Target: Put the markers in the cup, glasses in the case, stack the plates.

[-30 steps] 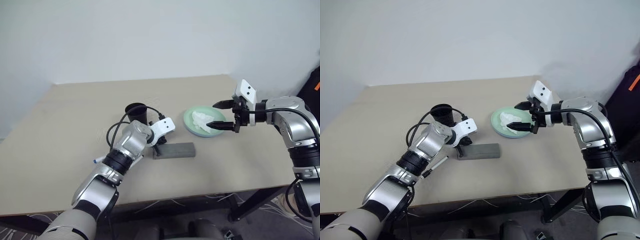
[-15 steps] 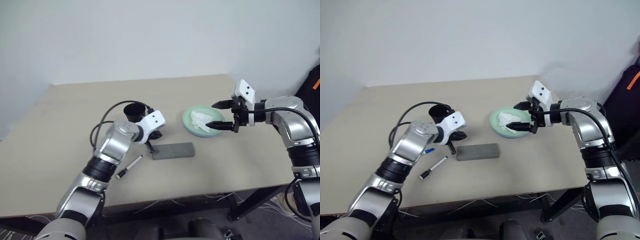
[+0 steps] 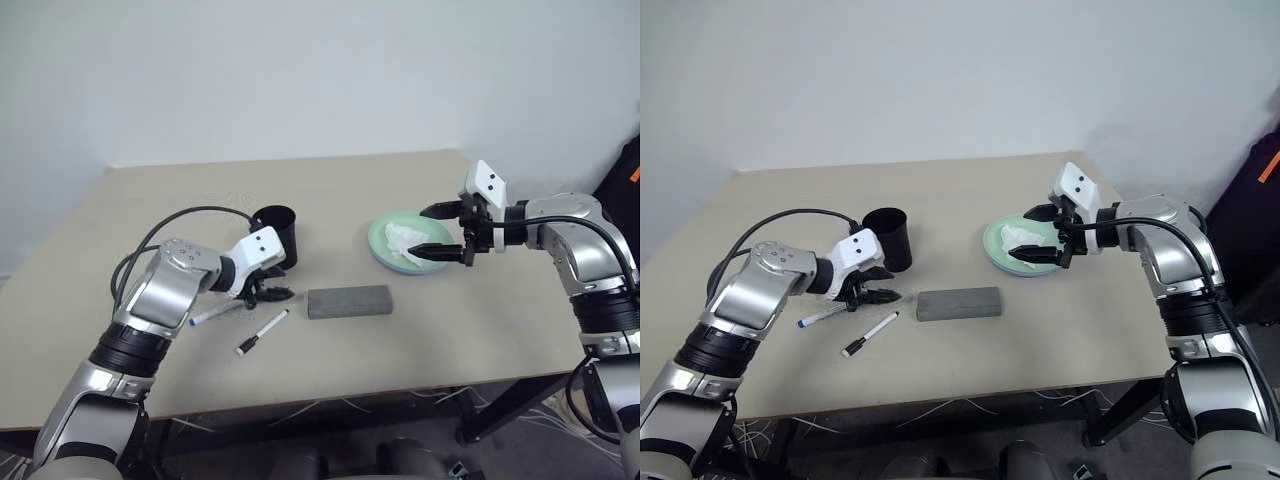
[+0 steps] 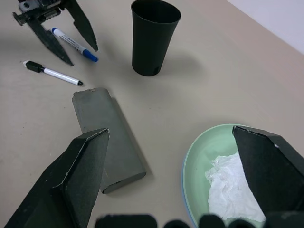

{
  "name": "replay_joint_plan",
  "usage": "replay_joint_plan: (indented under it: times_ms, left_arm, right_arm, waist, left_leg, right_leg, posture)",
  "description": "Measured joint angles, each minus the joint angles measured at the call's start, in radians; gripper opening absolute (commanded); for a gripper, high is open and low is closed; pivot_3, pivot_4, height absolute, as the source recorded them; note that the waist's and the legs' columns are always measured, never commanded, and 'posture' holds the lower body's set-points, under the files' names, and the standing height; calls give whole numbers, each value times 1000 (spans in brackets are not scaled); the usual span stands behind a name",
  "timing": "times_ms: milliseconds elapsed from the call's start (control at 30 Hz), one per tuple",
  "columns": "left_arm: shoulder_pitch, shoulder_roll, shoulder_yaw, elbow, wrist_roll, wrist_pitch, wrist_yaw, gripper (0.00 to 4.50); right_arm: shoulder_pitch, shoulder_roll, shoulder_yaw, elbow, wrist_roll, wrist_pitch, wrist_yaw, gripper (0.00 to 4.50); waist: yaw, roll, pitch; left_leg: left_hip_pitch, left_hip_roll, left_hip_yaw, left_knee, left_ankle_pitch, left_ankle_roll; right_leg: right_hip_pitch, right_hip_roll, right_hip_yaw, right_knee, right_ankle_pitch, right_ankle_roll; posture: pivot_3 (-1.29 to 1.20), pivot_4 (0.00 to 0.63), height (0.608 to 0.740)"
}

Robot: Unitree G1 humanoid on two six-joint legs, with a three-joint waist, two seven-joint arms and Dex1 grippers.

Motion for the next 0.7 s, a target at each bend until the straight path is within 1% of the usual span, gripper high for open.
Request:
replay_joint_plan:
  times_ms: [67,300,467,700]
  left_arm:
    - [-6,3,-21,19,11,-11,-1,4051]
    - [-87,16,-114,66,65,5,-24,4051]
    - [-115,29,-192,90,104,47,-65,4051]
    - [-176,45,-268,92,111,122,-162,4051]
  right_arm:
    - [0,1,0,0,0,0,0,4500]
    - [1,6,0,-1,0,0,-3,4500]
    - [4,7,0,-3,0,0,-7,4500]
    - [22,8,0,-16,2,6,-18,4500]
  waist:
    - [0,0,0]
    - [0,0,0]
    - [0,0,0]
    - [0,0,0]
  left_leg:
    - [0,0,1,0,0,0]
    - [0,0,1,0,0,0]
    - [0,0,1,0,0,0]
    - [-1,0,1,0,0,0]
  right_leg:
    - [0,1,0,0,0,0]
    - [0,1,0,0,0,0]
    - [-1,1,0,0,0,0]
    - [-1,1,0,0,0,0]
  posture:
    - [0,0,731]
    - [0,0,731]
    - [0,0,731]
    - [0,0,731]
